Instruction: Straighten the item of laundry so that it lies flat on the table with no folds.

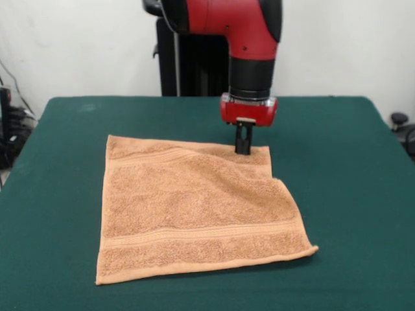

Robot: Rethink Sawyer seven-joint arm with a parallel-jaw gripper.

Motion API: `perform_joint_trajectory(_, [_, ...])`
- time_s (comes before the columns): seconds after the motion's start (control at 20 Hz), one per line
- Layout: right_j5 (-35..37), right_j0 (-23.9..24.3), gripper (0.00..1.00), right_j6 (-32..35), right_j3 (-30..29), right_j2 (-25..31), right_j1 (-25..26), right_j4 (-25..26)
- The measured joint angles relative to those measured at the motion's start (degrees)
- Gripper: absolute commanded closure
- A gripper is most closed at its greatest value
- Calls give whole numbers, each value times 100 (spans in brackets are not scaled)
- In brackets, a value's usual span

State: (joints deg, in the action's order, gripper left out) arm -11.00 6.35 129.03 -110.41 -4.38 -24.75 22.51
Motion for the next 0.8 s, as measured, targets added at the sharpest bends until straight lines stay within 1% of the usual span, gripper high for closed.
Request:
perform_joint_trajectory(0.2, [-527, 74, 100, 0, -100, -36, 74, 228])
perform_joint_trajectory(0.35, [-785, 123, 100, 0, -147, -48, 123, 318])
perform_joint_trajectory(0.4, [-994, 167, 100, 0, -183, -56, 161, 395])
perform_joint_trajectory(0.8, [-1535, 259, 100, 0, -280, -92, 283, 466])
